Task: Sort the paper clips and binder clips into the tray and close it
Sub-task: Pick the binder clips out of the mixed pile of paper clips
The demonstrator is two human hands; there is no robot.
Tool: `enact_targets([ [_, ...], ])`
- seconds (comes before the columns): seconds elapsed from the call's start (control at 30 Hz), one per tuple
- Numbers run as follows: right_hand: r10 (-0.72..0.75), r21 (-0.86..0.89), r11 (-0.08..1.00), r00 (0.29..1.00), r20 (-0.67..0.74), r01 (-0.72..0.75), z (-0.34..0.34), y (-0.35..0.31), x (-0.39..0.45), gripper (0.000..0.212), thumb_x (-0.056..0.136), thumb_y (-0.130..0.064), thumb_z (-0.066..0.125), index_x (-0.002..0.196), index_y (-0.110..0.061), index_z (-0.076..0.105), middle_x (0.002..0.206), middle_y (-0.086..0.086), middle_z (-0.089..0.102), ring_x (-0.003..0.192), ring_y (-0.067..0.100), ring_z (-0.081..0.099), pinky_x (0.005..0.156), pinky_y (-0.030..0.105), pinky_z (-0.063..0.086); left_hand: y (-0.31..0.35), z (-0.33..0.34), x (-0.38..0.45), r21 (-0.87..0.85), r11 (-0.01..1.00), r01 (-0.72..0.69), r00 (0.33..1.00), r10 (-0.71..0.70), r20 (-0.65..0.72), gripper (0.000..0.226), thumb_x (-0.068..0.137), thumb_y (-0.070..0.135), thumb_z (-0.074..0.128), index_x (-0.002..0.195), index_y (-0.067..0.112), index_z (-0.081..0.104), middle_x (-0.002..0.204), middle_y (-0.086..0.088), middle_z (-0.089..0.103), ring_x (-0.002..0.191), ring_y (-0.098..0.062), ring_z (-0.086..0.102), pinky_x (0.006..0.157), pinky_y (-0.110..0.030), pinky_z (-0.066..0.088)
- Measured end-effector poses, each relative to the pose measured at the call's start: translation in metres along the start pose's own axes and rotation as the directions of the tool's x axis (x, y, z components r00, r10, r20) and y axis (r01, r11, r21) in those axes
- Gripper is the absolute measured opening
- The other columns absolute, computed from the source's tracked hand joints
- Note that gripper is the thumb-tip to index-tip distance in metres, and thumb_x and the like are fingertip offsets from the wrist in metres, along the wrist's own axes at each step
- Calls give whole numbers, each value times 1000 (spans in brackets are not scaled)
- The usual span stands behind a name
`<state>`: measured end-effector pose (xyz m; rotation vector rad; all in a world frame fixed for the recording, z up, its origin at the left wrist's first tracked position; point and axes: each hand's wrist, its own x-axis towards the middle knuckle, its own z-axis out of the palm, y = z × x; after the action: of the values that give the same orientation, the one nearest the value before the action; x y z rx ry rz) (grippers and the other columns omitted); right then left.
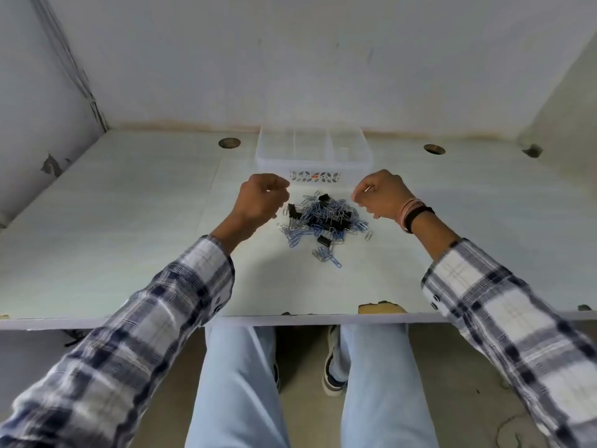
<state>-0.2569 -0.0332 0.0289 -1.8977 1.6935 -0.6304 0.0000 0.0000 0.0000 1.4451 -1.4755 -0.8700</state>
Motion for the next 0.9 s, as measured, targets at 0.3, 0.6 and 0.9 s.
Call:
enact_targets([
  [0.3,104,-153,985,973,204,-73,15,9,41,24,84,-27,77,93,-5,75,76,14,73,60,19,66,67,30,60,-19,13,45,431,894,-124,976,31,217,51,91,2,62,139,19,60,136,-3,62,98,-14,56,87,-22,45],
  [0.6,93,-45,995,982,166,-87,33,15,44,27,74,-23,86,89,-3,75,75,16,75,69,28,74,78,40,62,-32,16,47,465,868,-175,963,53,263,39,92,14,70,131,16,66,113,-4,67,85,-15,57,74,-18,41],
  [0.9,161,487,837,963,214,-248,25,22,39,20,80,-1,77,94,11,69,80,18,66,60,16,54,56,26,54,-27,3,43,55,998,38,988,-45,150,26,88,2,68,114,5,71,86,-5,66,83,-21,68,75,-31,58],
])
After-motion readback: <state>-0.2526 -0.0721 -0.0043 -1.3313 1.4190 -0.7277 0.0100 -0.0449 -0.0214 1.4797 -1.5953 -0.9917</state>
